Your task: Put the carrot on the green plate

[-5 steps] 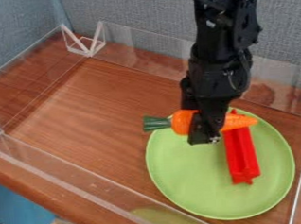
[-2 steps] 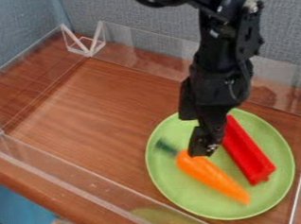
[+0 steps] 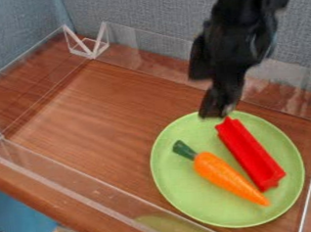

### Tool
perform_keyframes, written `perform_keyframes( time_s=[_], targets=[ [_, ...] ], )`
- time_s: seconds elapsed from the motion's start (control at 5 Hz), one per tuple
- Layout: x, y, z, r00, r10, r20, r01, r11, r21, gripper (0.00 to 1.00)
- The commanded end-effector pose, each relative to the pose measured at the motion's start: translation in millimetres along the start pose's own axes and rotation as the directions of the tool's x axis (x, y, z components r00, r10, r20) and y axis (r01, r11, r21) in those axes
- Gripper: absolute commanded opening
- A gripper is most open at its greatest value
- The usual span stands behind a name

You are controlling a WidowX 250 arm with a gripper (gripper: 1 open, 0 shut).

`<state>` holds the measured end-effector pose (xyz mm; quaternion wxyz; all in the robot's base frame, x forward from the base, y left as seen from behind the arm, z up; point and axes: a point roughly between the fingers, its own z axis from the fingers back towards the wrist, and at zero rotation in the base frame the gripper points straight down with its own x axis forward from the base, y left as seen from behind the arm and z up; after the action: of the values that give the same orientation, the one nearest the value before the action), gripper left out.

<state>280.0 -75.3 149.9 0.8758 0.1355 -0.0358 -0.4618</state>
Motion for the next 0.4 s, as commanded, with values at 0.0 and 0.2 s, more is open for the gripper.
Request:
perform_keyframes(
  time_s=[0.0, 0.2],
  targets=[
    [-4.1, 13.5, 32.7, 0.997, 0.032, 0.073, -0.039, 0.995, 0.097, 1.00],
    [-7.8, 8.4, 28.5, 0.990, -0.011, 0.144, -0.002, 0.996, 0.093, 1.00]
  ],
)
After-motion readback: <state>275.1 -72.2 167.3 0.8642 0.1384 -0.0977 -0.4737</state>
